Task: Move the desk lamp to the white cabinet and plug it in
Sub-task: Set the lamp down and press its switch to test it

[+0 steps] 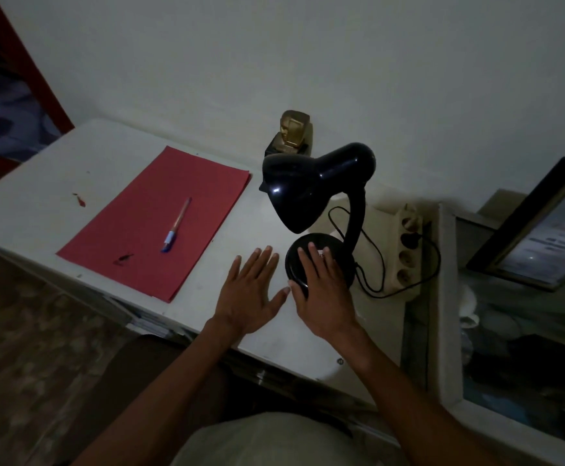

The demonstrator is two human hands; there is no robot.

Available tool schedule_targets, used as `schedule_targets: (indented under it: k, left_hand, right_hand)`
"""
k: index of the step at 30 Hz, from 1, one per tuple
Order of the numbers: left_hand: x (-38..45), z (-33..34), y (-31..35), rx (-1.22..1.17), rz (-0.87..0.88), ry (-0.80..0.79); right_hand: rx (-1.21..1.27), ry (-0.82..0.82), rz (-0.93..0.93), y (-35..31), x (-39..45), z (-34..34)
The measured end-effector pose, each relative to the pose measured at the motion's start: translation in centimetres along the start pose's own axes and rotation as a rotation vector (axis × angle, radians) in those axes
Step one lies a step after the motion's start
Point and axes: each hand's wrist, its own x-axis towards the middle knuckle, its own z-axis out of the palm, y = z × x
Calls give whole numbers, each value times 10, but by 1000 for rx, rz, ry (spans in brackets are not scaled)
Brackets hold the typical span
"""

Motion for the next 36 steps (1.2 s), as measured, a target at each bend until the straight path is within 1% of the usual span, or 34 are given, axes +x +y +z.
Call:
schedule_targets:
  k: [5,9,13,29,36]
  left_hand:
    - [12,1,-4,-30,-15,-13]
    - [13,2,-4,-24,-18,-4]
    - [13,5,-5,-21,-10,-5]
    - [13,6,-4,-36,-21,18]
    - [21,5,0,-29,-44,-9]
  right_hand:
    - [43,21,60,23,17,-8]
    - [-20,25,56,36,28,-9]
    - [-28,33,70,40,36,-9]
    - [-37,95,127,33,34,-1]
    - [-76,89,161,27,33,2]
